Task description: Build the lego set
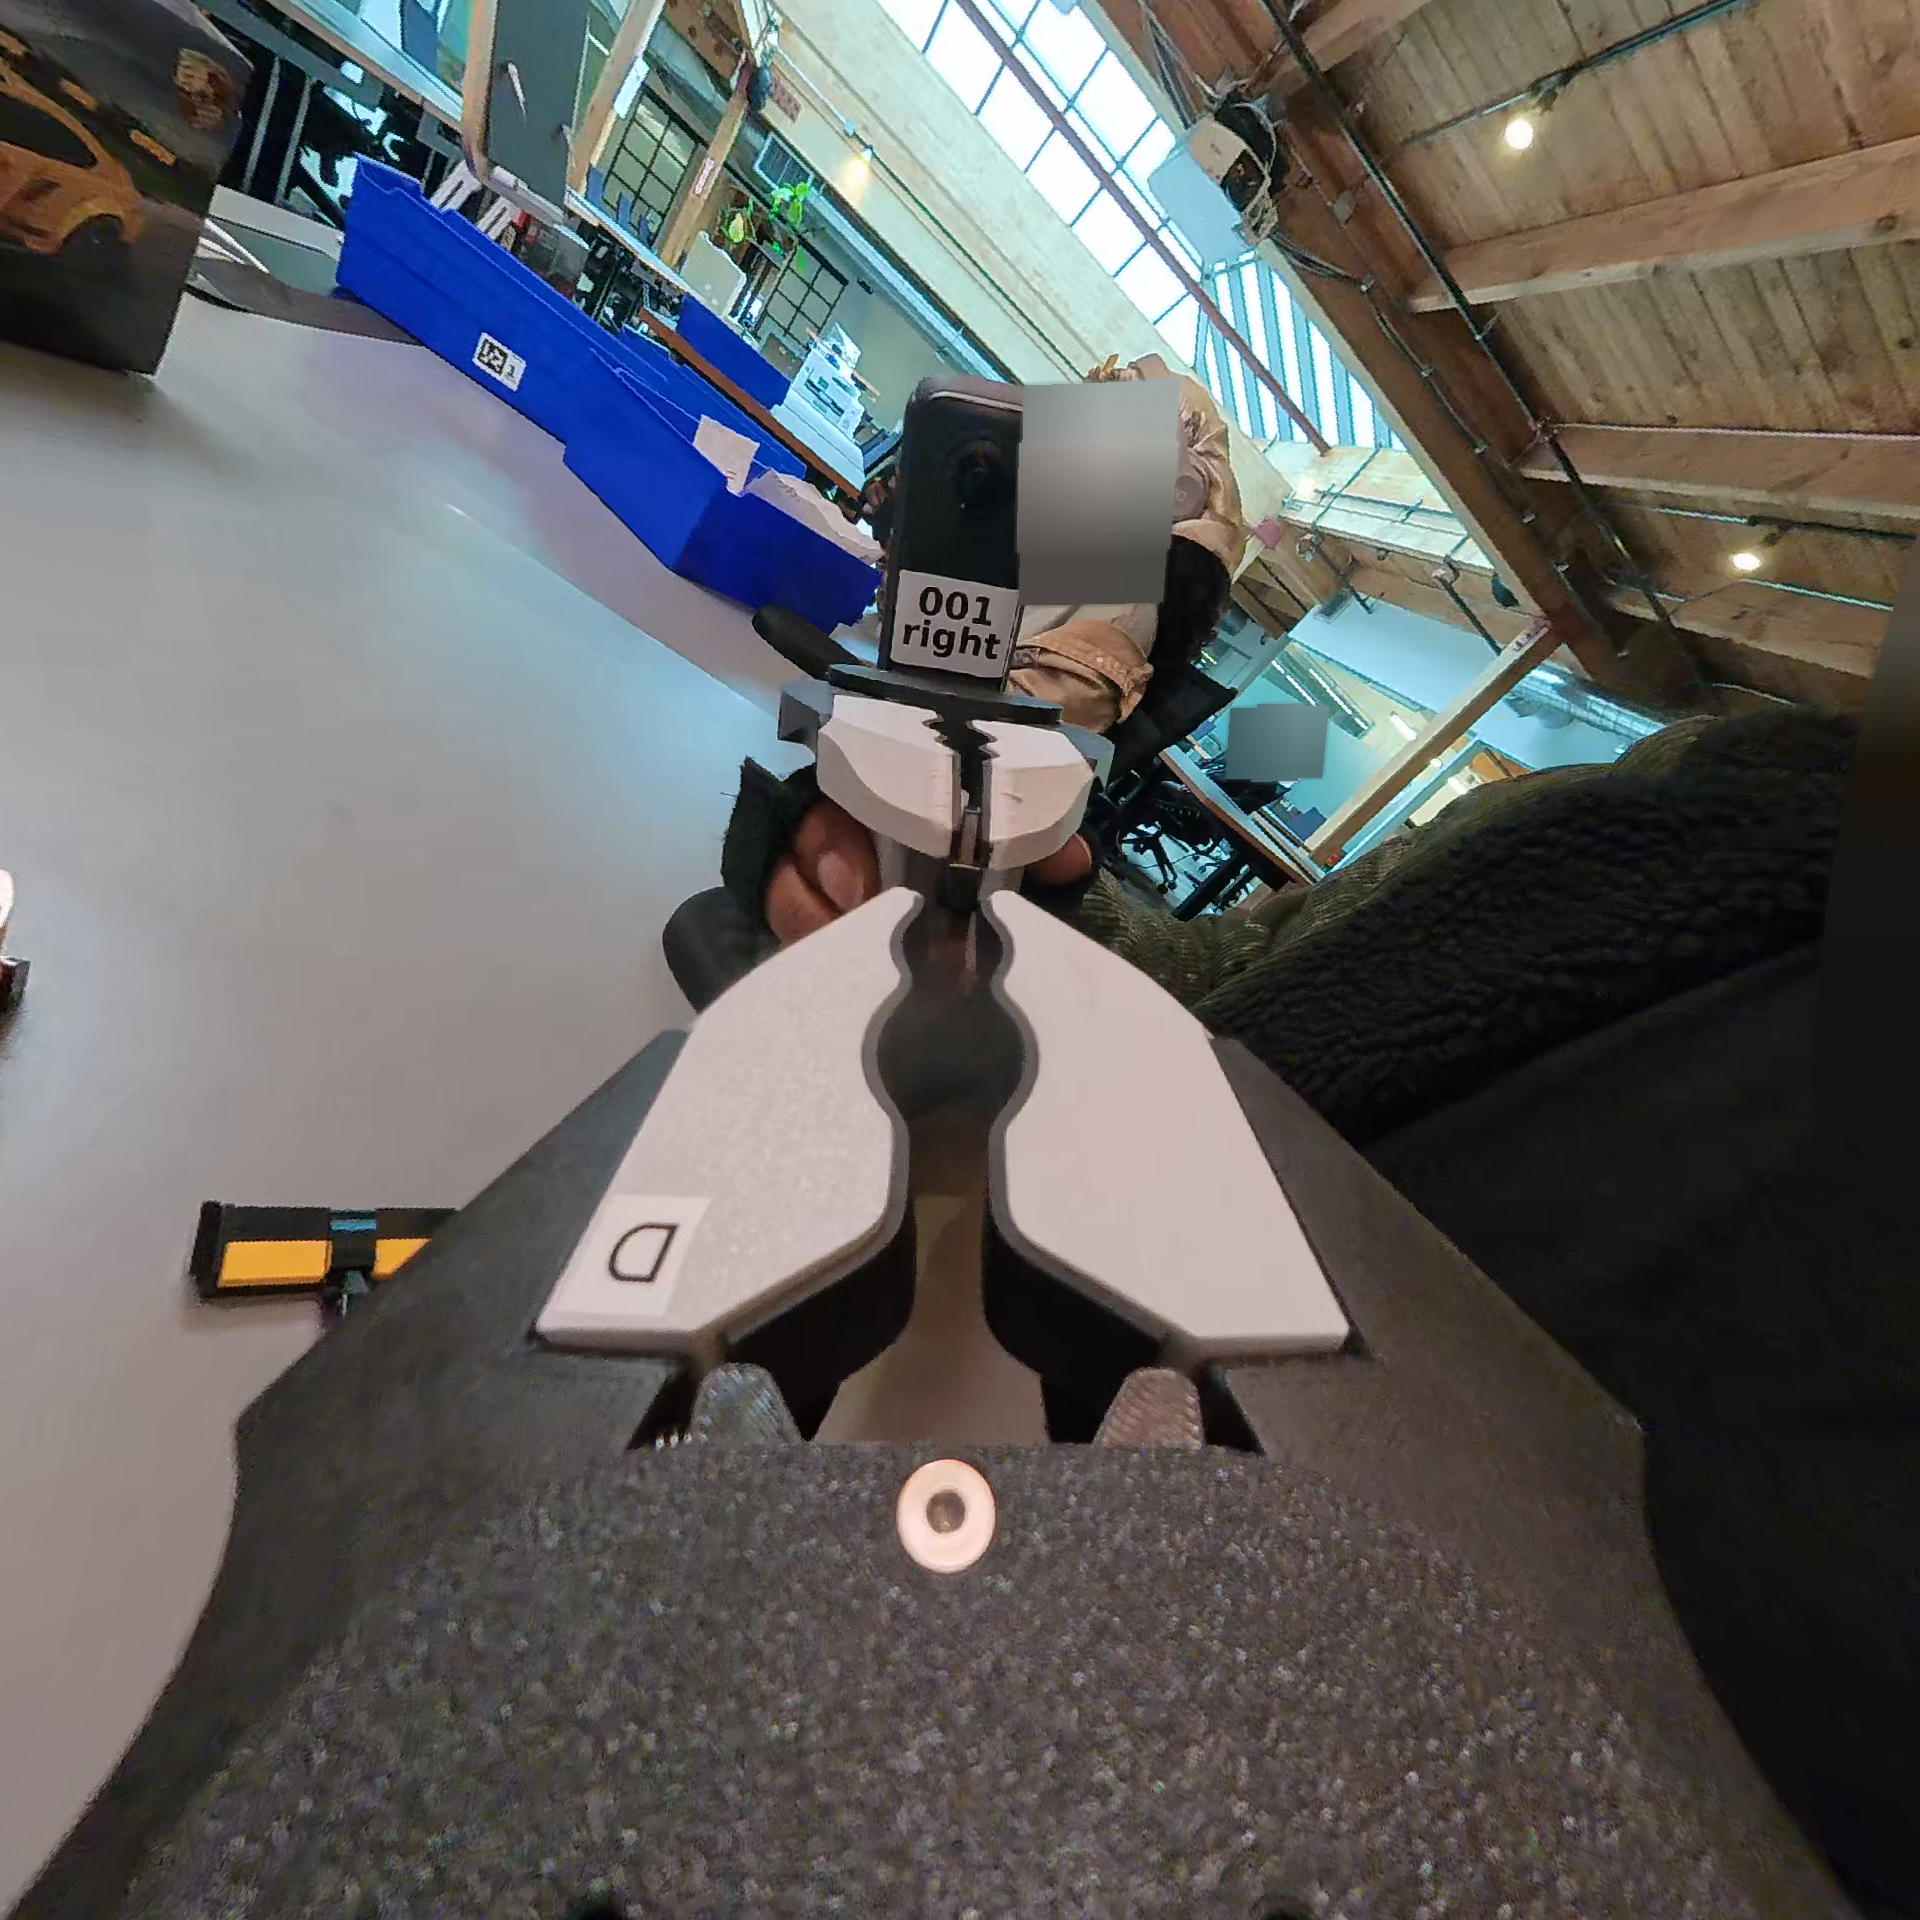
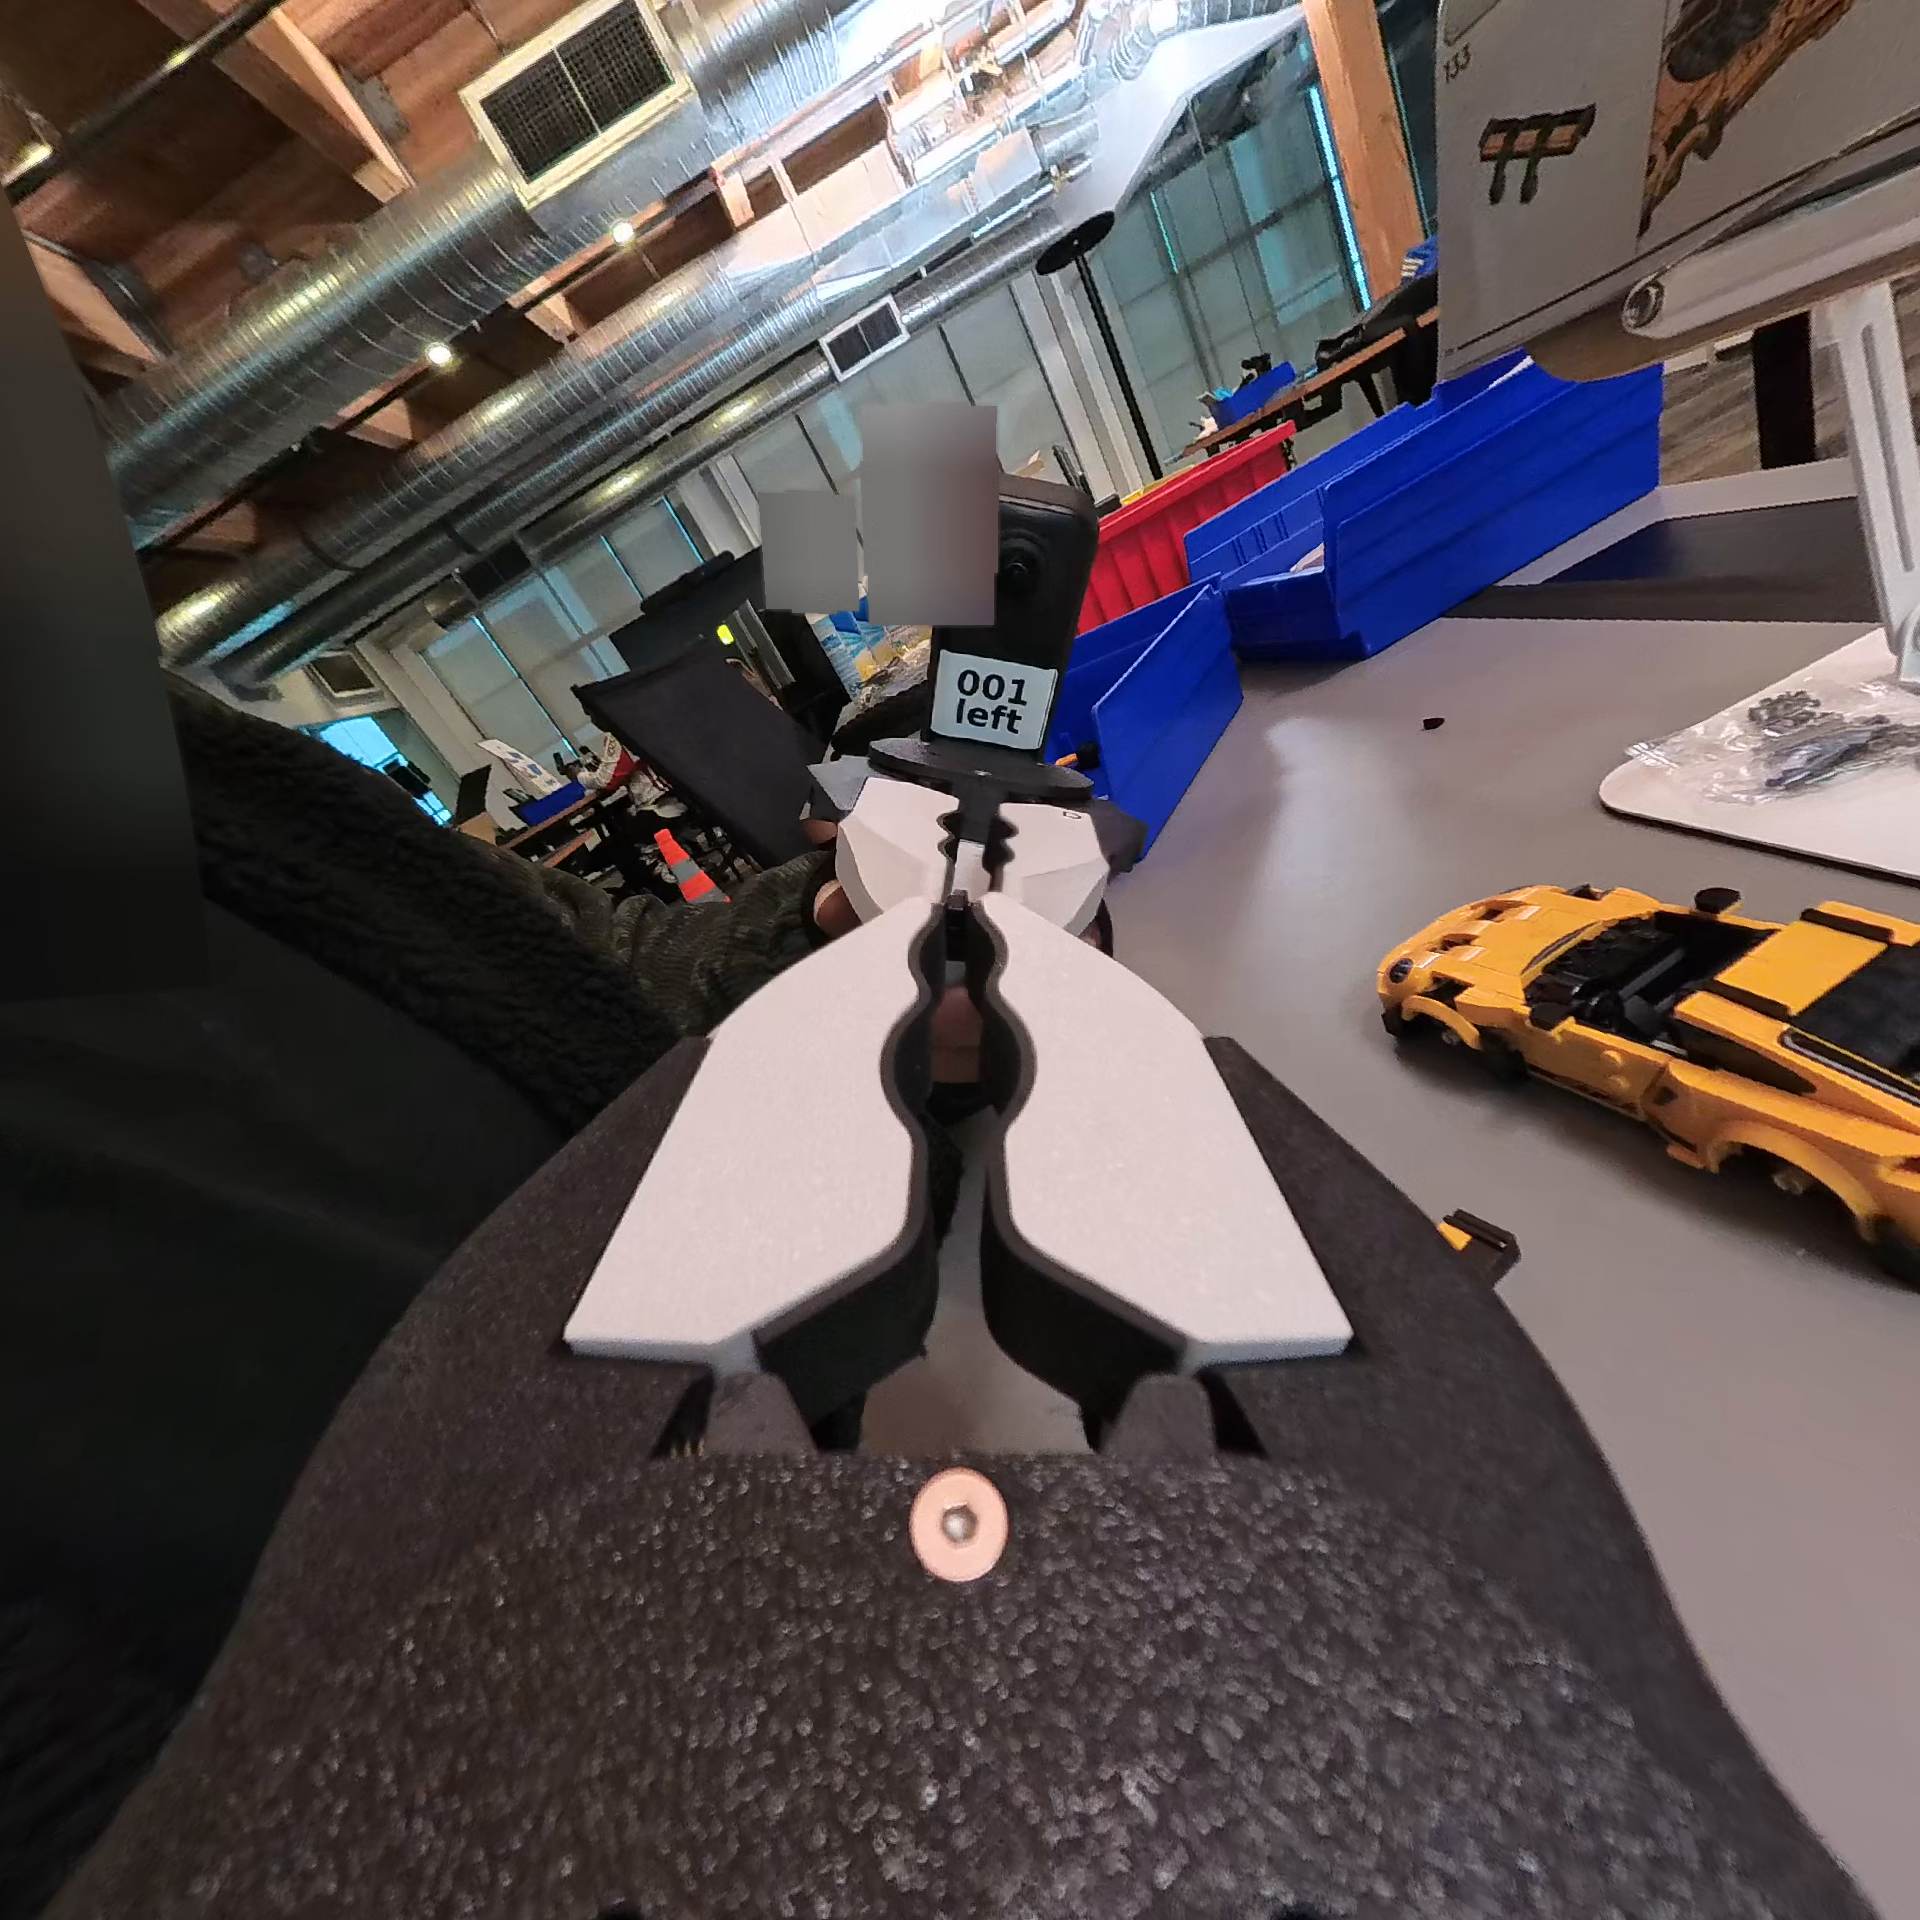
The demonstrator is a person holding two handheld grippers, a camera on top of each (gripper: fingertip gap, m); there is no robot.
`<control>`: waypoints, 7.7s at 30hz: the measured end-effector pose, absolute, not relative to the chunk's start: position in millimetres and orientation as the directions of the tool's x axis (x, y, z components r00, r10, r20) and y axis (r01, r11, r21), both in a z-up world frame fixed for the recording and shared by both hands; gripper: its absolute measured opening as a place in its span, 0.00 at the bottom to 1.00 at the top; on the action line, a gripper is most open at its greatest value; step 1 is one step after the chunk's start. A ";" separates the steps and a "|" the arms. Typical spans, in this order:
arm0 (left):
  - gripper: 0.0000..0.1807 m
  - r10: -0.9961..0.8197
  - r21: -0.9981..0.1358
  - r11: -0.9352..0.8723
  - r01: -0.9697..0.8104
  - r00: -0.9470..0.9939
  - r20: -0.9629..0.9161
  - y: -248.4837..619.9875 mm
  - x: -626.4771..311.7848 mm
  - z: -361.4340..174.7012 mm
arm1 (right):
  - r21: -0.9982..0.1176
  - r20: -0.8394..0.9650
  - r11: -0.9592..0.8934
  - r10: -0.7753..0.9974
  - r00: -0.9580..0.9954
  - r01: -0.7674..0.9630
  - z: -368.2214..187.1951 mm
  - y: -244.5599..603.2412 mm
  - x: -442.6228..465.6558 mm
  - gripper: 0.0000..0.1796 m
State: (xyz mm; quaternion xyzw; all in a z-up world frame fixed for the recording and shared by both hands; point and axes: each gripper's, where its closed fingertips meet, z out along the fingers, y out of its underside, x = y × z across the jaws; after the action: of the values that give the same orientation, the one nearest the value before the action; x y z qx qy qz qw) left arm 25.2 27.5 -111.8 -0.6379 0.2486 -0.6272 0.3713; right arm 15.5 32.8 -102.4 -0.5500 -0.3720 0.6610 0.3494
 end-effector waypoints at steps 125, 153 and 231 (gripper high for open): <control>0.03 -0.767 -0.504 -0.551 -0.664 0.641 -0.006 55.0 -10.6 -244.8 | -0.598 0.163 -0.393 0.794 0.586 0.699 -251.1 90.0 45.7 0.00; 0.03 -0.775 -0.450 -0.567 -0.690 0.632 0.006 50.7 -0.6 -255.5 | -0.620 0.122 -0.410 0.792 0.598 0.669 -251.2 90.4 48.3 0.00; 0.03 -0.762 -0.614 -0.571 -0.544 0.631 0.150 46.6 1.4 -252.7 | -0.578 -0.126 -0.224 0.974 0.186 0.784 -243.8 51.0 32.6 0.10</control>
State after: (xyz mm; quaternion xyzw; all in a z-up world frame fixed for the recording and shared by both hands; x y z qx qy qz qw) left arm 1.4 46.6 -252.7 -0.8627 0.3785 -0.2036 0.2666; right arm 32.6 51.0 -243.8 -0.7444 -0.5906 0.2410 0.1973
